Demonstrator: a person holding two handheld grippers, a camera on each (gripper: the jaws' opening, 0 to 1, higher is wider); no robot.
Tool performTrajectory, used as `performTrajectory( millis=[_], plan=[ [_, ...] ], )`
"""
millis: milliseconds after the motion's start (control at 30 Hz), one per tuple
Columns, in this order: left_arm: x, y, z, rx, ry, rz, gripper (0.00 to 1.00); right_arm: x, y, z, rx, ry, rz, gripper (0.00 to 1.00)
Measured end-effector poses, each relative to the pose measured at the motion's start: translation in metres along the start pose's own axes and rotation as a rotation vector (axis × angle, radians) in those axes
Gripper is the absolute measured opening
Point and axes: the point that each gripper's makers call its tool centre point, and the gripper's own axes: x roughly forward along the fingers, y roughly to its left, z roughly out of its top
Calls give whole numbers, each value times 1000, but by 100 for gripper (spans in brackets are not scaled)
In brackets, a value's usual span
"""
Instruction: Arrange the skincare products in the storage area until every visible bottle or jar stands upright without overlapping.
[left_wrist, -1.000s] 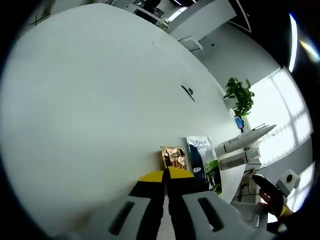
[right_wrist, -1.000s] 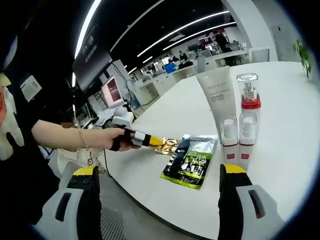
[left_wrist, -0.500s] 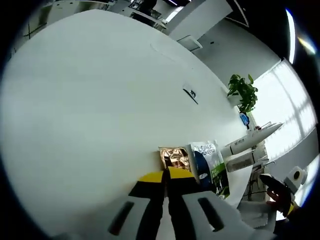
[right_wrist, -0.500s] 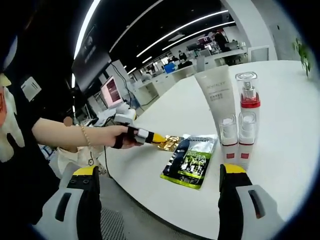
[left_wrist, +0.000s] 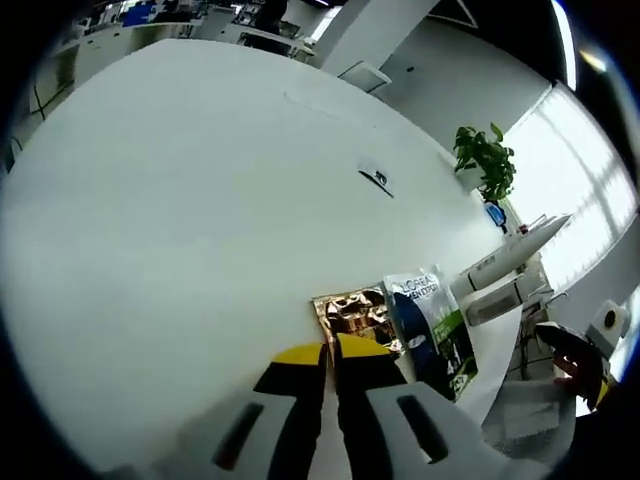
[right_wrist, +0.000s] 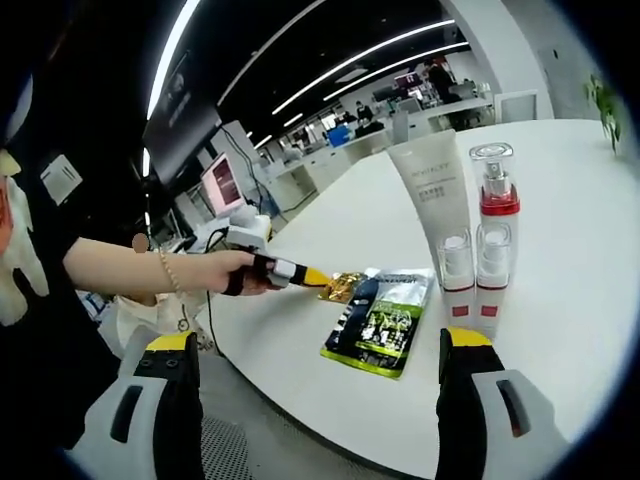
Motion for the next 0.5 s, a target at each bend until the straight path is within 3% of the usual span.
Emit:
performTrajectory(
  millis=[267,500],
  plan=[
    [0,8,4,40,-4,19,9,0,0,0,-4,-2,-2,100],
    [-13,6,-3,65,-14,51,17,-1,-1,0,-8,-1,0,100]
  ],
)
